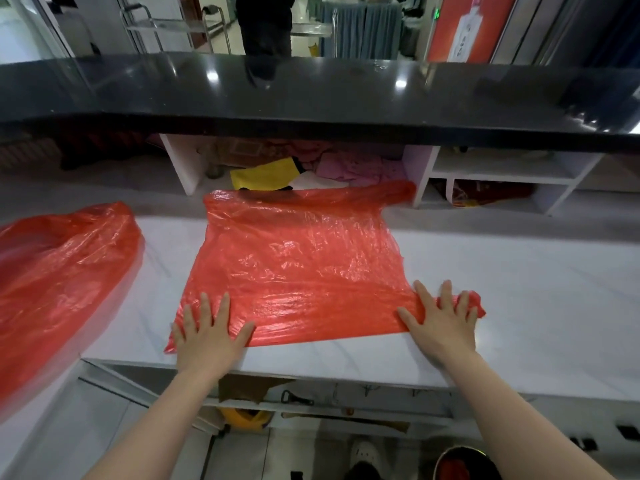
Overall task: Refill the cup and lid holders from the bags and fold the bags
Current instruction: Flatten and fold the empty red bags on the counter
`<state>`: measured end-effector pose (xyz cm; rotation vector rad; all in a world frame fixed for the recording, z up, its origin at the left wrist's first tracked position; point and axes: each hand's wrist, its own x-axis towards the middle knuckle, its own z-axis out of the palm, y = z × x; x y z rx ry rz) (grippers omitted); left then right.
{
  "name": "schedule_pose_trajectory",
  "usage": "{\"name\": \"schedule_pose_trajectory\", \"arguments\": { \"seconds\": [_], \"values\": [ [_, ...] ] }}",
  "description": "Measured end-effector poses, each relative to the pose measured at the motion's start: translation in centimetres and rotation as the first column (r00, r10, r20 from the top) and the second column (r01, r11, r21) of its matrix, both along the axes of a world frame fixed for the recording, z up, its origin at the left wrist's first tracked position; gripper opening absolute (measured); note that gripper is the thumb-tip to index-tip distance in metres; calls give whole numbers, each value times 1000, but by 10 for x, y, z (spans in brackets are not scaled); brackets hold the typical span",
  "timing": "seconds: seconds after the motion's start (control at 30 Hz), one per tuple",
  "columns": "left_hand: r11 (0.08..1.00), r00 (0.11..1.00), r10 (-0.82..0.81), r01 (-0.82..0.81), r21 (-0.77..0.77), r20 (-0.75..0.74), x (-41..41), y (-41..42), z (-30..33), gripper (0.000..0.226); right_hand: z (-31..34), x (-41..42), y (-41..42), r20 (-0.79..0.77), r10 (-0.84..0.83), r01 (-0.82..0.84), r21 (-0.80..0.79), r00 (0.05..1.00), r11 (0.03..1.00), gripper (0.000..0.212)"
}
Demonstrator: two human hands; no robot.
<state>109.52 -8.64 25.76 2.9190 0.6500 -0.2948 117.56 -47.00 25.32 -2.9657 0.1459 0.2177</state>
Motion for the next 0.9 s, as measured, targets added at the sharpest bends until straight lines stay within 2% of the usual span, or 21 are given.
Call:
{"name": "schedule_pose_trajectory", "arguments": {
  "seconds": [0.13,0.33,0.4,0.53,0.6,0.73,0.8,0.9],
  "values": [
    [1000,1000,-2,2,-15,-1,-1,-1,2,90,7,-2,8,-6,2,-2,-16,1000,1000,78],
    [996,985,-91,93,-10,146,5,4,7,85,18,-2,29,153,163,-164,-4,975,986,67],
    [991,983,-128,132,-23,129,12,5,7,85,22,3,39,151,230,-235,15,961,972,60],
    [988,987,-154,155,-16,34,15,9,-2,82,34,18,53,150,349,-360,51,925,932,58],
    [992,987,-125,127,-21,97,16,7,2,81,42,33,58,178,375,-392,73,910,917,58],
    [997,926,-67,71,3,372,32,4,28,69,48,67,74,205,436,-454,53,876,889,59],
    [994,910,-107,107,22,402,45,6,35,65,47,82,87,207,456,-476,59,866,878,58],
    [984,921,-175,172,40,349,63,9,35,63,41,104,102,184,473,-495,99,862,863,60]
  ]
}}
